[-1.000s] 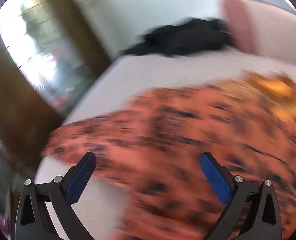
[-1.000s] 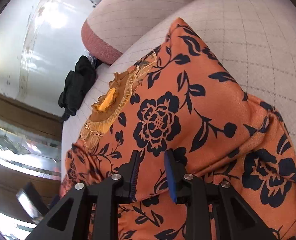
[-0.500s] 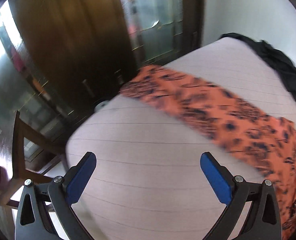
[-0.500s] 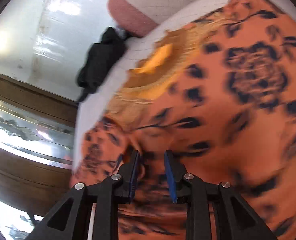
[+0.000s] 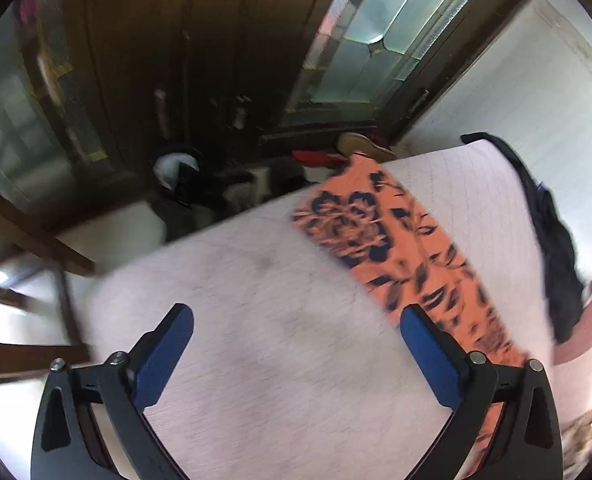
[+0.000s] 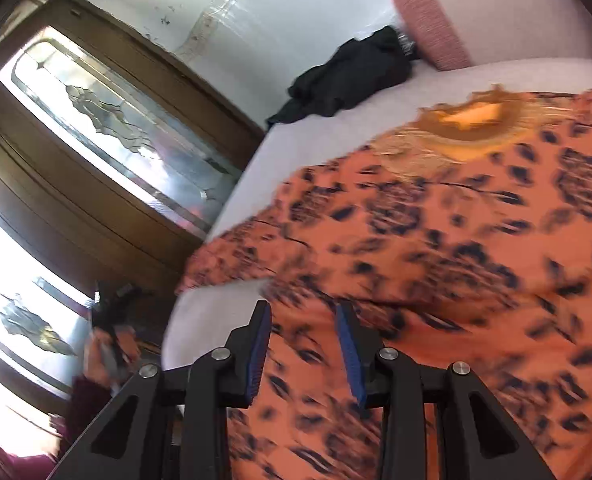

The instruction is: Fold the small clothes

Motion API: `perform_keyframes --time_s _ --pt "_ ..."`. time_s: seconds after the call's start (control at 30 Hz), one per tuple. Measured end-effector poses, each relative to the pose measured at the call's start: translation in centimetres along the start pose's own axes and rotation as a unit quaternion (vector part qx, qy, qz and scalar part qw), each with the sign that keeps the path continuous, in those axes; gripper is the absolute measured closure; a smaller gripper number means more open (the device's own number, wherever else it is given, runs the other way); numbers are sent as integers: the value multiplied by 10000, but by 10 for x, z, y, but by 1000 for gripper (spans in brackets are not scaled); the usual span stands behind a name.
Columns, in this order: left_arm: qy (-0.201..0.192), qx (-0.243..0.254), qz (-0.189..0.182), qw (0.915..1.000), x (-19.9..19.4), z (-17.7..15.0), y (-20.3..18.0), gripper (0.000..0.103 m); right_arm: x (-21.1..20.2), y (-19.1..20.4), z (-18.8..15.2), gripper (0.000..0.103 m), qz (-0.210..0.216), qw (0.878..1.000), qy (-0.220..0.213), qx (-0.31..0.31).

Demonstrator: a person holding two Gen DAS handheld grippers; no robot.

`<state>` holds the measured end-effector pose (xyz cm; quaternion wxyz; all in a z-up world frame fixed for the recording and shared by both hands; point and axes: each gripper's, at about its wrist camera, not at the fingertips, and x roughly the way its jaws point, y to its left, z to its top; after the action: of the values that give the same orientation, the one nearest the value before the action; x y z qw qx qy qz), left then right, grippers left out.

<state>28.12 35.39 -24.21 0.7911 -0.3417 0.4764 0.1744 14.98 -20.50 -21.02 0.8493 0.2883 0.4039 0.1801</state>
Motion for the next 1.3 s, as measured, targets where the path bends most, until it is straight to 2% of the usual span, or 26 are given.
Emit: perform_keyframes --time_s 0.07,0.1,0.13,0.17,0.2,0.37,0.4,0.43,0.47,0.6,0.73,0.8,0.9,1.07,1.1,1.3 --pt "265 -191 -269 9991 18 8 -12 19 -22 -22 -15 66 -135 9996 -203 141" --pt "373 -288 -392 9981 25 9 -16 33 -27 -31 -17 66 -181 9992 -294 193" --pt "515 -411 -541 9964 35 11 -19 40 -32 -36 -17 66 -222 9987 -398 223" --pt "525 -471 -478 9964 42 13 -24 40 -32 -41 -15 66 -223 9983 -490 243" --pt "362 -476 -350 9976 42 16 -28 40 -33 -44 -11 66 -182 9980 -558 239" --pt "-121 -469 -261 9985 49 26 -47 43 -31 -46 3 66 -154 9979 -636 16" --pt "-217 -429 -183 9987 51 30 -52 58 -29 -47 6 66 -179 9981 -594 -5" --pt "-262 -382 -148 9988 54 32 -55 81 -29 -47 8 66 -229 9981 -568 -46" --pt "-267 -326 -188 9989 56 34 -58 87 -30 -47 10 66 -278 9979 -575 -83" --pt "-444 -72 -132 9989 47 34 -72 92 -42 -46 13 66 -355 9963 -766 -189" --pt "-974 893 -218 9910 -2 15 -121 93 -51 -52 18 66 -514 9941 -951 -120" --pt "-1136 1420 -316 9828 -32 -3 -155 93 -56 -59 22 66 -640 9923 -1062 44" --pt "-1267 2212 -522 9656 -76 -42 -212 93 -65 -76 28 66 -795 9881 -1250 423" --pt "-1342 3410 -1063 9243 -138 -140 -305 93 -94 -109 35 66 -866 9767 -1631 1099" --pt "-1304 3658 -1171 9140 -148 -166 -324 93 -103 -117 36 66 -900 9731 -1734 1222" --pt "-619 4490 -1831 8724 -158 -297 -402 93 -161 -163 37 66 -1055 9479 -2353 1872"
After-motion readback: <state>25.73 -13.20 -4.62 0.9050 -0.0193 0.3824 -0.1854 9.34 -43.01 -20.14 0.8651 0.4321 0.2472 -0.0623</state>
